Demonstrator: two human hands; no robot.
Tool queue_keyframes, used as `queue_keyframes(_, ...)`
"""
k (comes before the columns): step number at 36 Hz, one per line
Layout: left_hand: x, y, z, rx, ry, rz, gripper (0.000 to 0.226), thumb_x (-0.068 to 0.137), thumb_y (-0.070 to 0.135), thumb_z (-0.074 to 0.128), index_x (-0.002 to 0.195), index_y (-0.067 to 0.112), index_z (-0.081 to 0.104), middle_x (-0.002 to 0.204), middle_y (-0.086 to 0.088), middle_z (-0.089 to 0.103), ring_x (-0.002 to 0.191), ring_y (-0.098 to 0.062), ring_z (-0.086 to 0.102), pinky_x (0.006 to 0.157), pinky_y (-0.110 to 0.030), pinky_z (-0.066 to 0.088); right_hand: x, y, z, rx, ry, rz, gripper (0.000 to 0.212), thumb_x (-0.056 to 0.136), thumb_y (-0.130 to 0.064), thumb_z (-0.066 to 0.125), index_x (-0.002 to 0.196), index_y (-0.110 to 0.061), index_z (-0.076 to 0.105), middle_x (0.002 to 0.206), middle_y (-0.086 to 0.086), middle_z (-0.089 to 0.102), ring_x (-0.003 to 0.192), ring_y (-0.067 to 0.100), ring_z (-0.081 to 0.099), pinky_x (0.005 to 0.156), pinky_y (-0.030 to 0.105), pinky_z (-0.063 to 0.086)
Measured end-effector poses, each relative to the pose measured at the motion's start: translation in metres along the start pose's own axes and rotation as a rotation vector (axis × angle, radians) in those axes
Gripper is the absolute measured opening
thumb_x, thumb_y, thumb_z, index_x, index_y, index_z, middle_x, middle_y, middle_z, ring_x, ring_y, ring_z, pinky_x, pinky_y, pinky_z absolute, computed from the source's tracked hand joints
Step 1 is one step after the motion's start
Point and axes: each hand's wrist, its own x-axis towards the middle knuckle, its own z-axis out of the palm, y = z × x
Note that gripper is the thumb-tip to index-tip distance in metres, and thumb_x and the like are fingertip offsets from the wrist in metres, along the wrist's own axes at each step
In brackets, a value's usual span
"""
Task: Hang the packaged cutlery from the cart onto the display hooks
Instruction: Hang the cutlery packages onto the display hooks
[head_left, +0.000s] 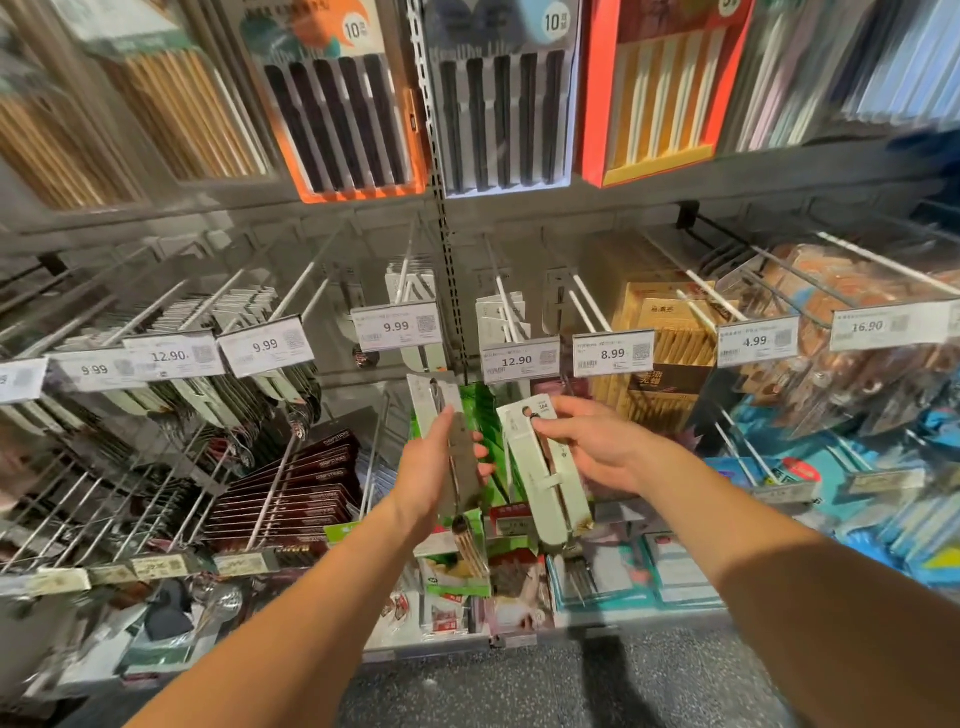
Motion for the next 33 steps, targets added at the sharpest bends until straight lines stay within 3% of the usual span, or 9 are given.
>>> queue_keyframes(5,0.003,0.002,-0.004,0.033,0.017,0.033,0.047,0.100,0.043,0.052,0.098,0.000,0.068,0.080,-0.015,0.069,0.062,-0.029,0.065,0.069,-0.038,0.053,0.003,-0.011,0.005,0.123,0.109,-0.103,0.055,0.093,0.002,0.060,0.141,-0.011,0.036,0.119,0.008,0.061,0.098,0.014,0.064,0.090,0.030,0.052)
queue_keyframes(8,0.005,0.002,0.000,0.019,0.010,0.024,0.049,0.098,0.045,0.054,0.102,-0.002,0.067,0.080,-0.015,0.070,0.065,-0.032,0.066,0.071,-0.040,0.053,0.007,-0.014,0.014,0.215,0.127,-0.132,0.072,0.090,0.003,0.064,0.149,-0.008,0.024,0.125,0.019,0.061,0.111,0.022,0.064,0.105,0.040,0.046)
queue_keyframes(12,0.006,0.003,-0.001,-0.003,0.028,0.014,0.048,0.099,0.043,0.054,0.103,-0.003,0.067,0.079,-0.015,0.071,0.063,-0.032,0.066,0.068,-0.039,0.054,0.010,-0.016,0.024,0.210,0.187,-0.171,0.027,0.091,0.005,0.060,0.116,-0.004,0.060,0.119,0.017,0.068,0.093,0.017,0.070,0.091,0.036,0.054)
queue_keyframes(14,0.008,0.002,-0.005,-0.010,0.025,0.020,0.047,0.099,0.042,0.053,0.103,-0.003,0.067,0.080,-0.017,0.070,0.062,-0.031,0.065,0.067,-0.038,0.053,0.015,-0.014,0.025,0.243,0.226,-0.183,0.029,0.091,0.006,0.060,0.119,-0.001,0.059,0.116,0.016,0.070,0.096,0.018,0.069,0.097,0.039,0.052)
queue_keyframes(17,0.008,0.002,-0.011,-0.020,0.022,0.004,0.045,0.100,0.041,0.053,0.100,-0.002,0.066,0.081,-0.017,0.067,0.060,-0.030,0.062,0.060,-0.034,0.051,0.023,-0.009,0.024,0.235,0.269,-0.212,0.035,0.090,0.006,0.061,0.124,-0.001,0.057,0.116,0.014,0.070,0.096,0.018,0.070,0.085,0.036,0.056)
queue_keyframes(24,0.008,0.002,-0.015,0.017,0.000,-0.007,0.042,0.099,0.038,0.055,0.103,-0.002,0.065,0.084,-0.016,0.066,0.064,-0.030,0.062,0.057,-0.031,0.050,0.040,-0.006,0.024,0.173,0.366,-0.229,0.026,0.087,0.007,0.063,0.108,-0.008,0.067,0.107,0.008,0.072,0.096,0.021,0.070,0.088,0.039,0.056)
queue_keyframes(29,0.006,0.006,-0.014,0.042,-0.024,-0.007,0.038,0.098,0.034,0.058,0.107,-0.003,0.064,0.085,-0.016,0.068,0.068,-0.030,0.062,0.055,-0.031,0.050,0.066,-0.004,0.019,-0.005,0.485,-0.099,0.012,0.090,-0.012,0.064,0.098,-0.019,0.068,0.104,0.002,0.071,0.093,0.019,0.067,0.086,0.038,0.056)
queue_keyframes(31,0.007,0.007,-0.015,0.054,-0.035,-0.007,0.040,0.098,0.034,0.058,0.109,-0.004,0.063,0.085,-0.015,0.068,0.068,-0.030,0.063,0.053,-0.030,0.050,0.076,-0.005,0.018,-0.084,0.518,-0.017,0.012,0.093,-0.021,0.060,0.104,-0.018,0.064,0.108,0.005,0.070,0.094,0.019,0.065,0.084,0.035,0.056)
queue_keyframes(33,0.009,0.008,-0.015,0.066,-0.042,-0.007,0.041,0.097,0.034,0.059,0.111,-0.004,0.063,0.085,-0.014,0.069,0.068,-0.030,0.064,0.054,-0.030,0.051,0.075,-0.011,0.021,-0.147,0.531,0.038,0.016,0.099,-0.017,0.053,0.113,-0.010,0.057,0.104,0.006,0.064,0.092,0.017,0.061,0.076,0.025,0.053)
